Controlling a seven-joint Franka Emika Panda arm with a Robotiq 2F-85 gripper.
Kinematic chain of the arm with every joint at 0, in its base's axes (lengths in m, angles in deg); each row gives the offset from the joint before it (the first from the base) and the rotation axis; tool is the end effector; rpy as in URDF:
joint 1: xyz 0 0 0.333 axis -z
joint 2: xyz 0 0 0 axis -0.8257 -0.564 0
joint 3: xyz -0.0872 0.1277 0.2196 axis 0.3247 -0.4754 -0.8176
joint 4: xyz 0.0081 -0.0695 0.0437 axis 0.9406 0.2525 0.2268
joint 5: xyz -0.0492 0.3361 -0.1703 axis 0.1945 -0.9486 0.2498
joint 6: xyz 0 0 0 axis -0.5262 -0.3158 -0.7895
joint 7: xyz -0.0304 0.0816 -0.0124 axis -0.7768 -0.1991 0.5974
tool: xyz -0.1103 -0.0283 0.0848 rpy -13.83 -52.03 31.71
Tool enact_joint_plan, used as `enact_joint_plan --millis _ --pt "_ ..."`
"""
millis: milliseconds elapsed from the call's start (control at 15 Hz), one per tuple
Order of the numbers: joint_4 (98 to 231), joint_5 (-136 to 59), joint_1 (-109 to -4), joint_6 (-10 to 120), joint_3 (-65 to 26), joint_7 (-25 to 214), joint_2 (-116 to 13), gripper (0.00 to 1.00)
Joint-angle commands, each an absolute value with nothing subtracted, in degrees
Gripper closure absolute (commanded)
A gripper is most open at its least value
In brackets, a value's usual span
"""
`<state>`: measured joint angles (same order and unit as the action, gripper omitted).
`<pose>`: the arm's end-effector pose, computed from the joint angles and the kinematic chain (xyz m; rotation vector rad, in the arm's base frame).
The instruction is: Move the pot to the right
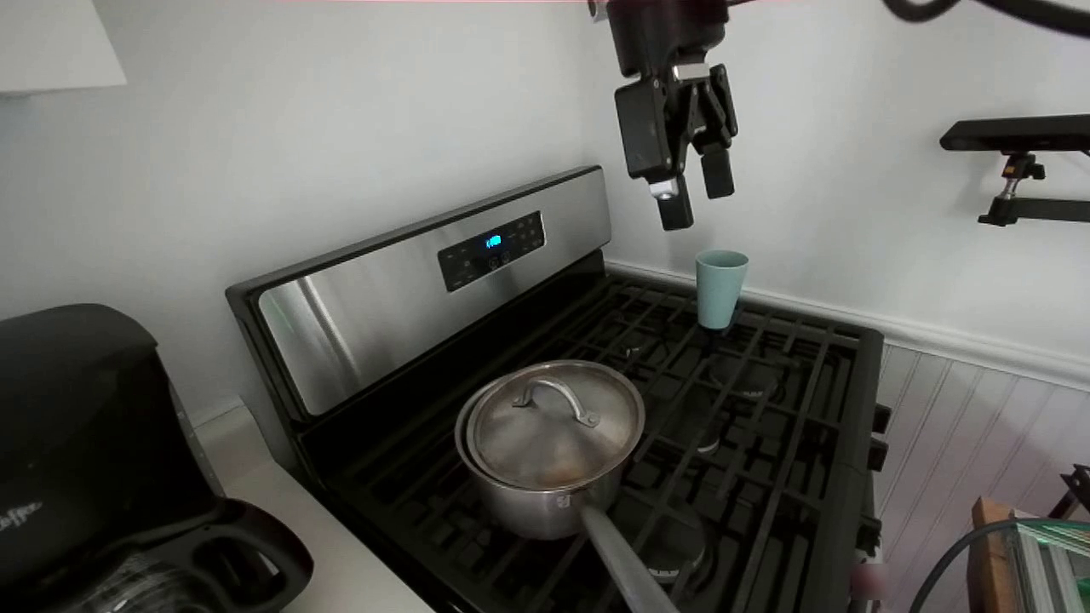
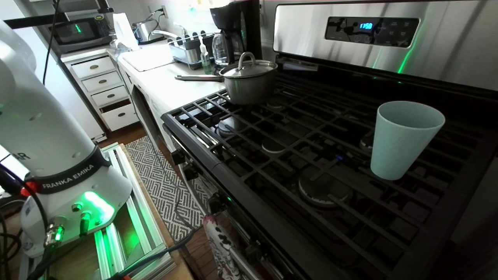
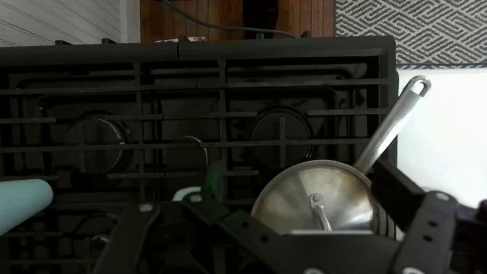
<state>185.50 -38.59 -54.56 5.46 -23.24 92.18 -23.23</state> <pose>0.4477 -0.0148 0.4576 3.0588 -0.0955 -0.4550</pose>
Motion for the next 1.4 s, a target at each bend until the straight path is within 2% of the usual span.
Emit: enact_joint_plan --millis 0,467,1000,1067,1133,1333 --pt "186.9 -35.5 -55.7 2.9 -25.5 97.1 -24.0 0.00" --pt "186.9 -36.3 -56.0 2.4 -26.0 100.6 -24.4 0.00" --pt "204.4 -49.6 -57.9 24.0 -31.3 128.0 -18.2 0.00" --pt "206.0 -48.3 -58.4 25.5 -32.5 130.0 -17.6 0.00" --pt "200.6 -47.7 -57.7 21.2 -30.7 124.9 -21.3 0.00" --pt "204.1 -47.7 -58.4 24.1 -32.4 128.8 -20.1 0.00"
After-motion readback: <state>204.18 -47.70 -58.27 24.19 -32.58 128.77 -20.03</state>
